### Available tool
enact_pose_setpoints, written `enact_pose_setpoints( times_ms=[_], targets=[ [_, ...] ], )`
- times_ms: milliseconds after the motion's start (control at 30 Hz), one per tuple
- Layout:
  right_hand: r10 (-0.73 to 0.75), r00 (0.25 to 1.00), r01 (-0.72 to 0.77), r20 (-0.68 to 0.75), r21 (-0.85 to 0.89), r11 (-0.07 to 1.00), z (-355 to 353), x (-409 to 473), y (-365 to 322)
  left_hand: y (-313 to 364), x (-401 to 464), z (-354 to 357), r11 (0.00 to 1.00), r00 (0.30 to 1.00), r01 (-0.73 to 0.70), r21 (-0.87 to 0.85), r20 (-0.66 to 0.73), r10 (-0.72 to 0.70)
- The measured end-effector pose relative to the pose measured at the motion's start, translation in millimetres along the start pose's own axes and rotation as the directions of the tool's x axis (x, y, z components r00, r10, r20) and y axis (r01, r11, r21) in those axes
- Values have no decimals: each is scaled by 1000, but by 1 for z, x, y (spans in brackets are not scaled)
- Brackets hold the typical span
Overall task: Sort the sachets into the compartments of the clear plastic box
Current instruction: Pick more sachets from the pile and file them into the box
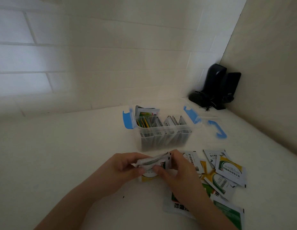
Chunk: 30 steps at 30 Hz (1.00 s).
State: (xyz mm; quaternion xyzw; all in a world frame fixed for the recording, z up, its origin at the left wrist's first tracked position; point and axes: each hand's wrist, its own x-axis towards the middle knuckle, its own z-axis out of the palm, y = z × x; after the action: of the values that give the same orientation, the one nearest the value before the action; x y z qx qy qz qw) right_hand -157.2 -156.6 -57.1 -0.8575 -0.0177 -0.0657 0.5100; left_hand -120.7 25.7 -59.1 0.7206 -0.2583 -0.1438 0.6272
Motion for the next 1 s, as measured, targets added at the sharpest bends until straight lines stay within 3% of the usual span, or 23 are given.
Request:
enact_pose_setpoints(
  times_ms=[100, 167, 233, 300, 567, 667, 733, 800, 867, 1000],
  targets=[
    [25, 1000, -25, 18, 37, 999, 1, 1, 2, -6, 2, -2, 995, 999, -20, 102, 37, 17],
    [7, 998, -4, 60, -56, 998, 3, 2, 7, -11, 3, 0, 962, 998, -57, 267, 22, 52],
    [-56, 995, 71, 86, -180, 981, 7, 3, 14, -14, 3, 2, 854, 988, -135, 502, 0, 155],
    [-85, 993, 103, 85, -242, 965, 9, 4, 17, -18, 4, 3, 788, 980, -164, 594, 5, 201],
    [-116, 989, 137, 96, -254, 957, 7, 2, 8, -12, 5, 7, 805, 953, -119, 581, -161, 257],
    [-143, 989, 145, 29, -233, 961, -4, 2, -4, -2, 5, 6, 908, 925, -90, 409, -304, 228],
    [-117, 993, 115, -11, -117, 986, -14, 3, -13, 12, 9, 7, 965, 903, -112, 237, -382, 199],
    [-29, 998, 24, 58, 84, 996, -18, 3, -22, 28, 14, 10, 986, 897, -165, 24, -412, 160],
    [-44, 993, 8, 108, 313, 950, -16, 5, -28, 42, 22, 17, 978, 906, -191, -85, -399, 142],
    [-119, 984, 161, -133, 381, 910, -25, 20, -51, 63, 43, 22, 974, 933, -225, 35, -279, 226]
  ],
)
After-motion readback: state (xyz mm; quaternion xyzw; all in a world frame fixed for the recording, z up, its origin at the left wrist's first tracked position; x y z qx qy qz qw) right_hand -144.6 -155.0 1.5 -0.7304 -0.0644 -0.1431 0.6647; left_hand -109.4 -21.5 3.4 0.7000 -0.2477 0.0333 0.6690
